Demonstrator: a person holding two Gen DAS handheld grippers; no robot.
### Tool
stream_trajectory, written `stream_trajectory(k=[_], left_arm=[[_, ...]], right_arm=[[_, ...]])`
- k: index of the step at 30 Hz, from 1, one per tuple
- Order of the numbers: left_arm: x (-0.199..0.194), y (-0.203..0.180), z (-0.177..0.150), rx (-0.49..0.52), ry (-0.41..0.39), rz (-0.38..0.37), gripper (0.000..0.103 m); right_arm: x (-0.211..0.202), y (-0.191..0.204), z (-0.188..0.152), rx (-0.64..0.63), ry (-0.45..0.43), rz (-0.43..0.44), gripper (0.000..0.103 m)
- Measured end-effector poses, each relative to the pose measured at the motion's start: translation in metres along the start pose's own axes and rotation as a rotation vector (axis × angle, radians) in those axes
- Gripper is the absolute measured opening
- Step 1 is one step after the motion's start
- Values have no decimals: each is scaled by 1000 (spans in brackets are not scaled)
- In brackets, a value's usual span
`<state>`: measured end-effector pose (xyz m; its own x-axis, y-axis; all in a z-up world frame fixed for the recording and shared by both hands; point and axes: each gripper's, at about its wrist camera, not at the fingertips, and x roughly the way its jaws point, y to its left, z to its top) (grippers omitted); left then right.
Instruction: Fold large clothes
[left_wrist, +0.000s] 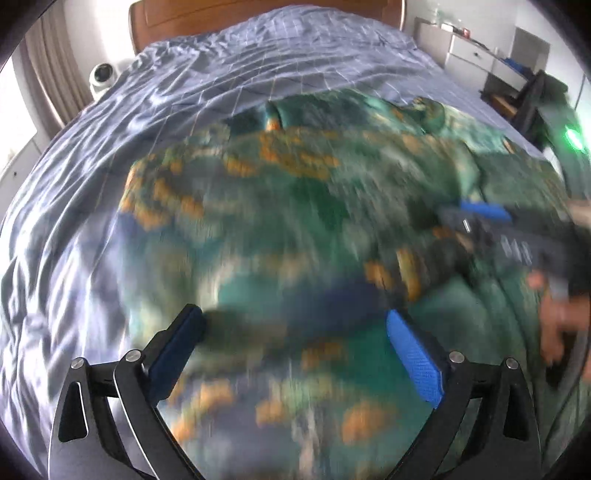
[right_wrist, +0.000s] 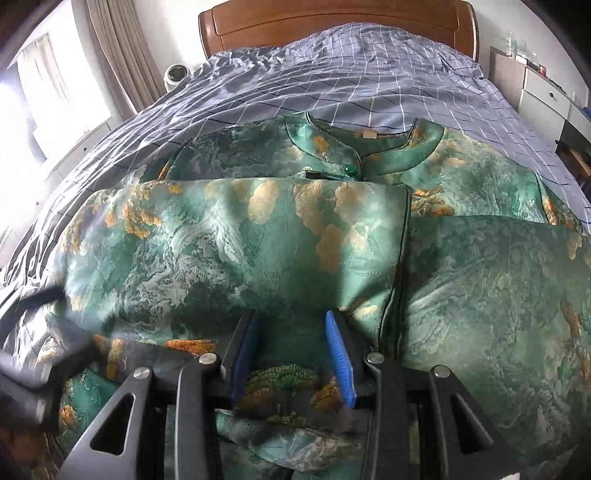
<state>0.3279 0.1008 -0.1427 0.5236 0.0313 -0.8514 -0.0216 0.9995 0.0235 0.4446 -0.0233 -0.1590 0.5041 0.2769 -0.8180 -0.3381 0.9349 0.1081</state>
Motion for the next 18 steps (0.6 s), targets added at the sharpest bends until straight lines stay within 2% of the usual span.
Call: stream_trajectory(k=[4, 6, 8, 10, 14, 18], left_arm=[[-45, 3, -37, 10, -49, -22, 99], [-71, 17, -56, -4, -88, -17, 100], [-92, 36, -76, -35, -116, -11, 100], [-105, 53, -93, -62, -136, -5, 101], [-108, 76, -118, -88, -113, -27, 101], [-102, 83, -147, -109, -50, -125, 101]], right_arm=[[-15, 9, 6, -27, 16, -35, 40], [-40, 10, 5, -15, -6, -4, 52], [-74, 3, -3, 1, -49, 51, 74], [-109, -10, -18, 14, -78, 66, 79], [-170, -62, -71, 66, -102, 24, 79], [-213, -124, -144, 159, -71, -45, 79]])
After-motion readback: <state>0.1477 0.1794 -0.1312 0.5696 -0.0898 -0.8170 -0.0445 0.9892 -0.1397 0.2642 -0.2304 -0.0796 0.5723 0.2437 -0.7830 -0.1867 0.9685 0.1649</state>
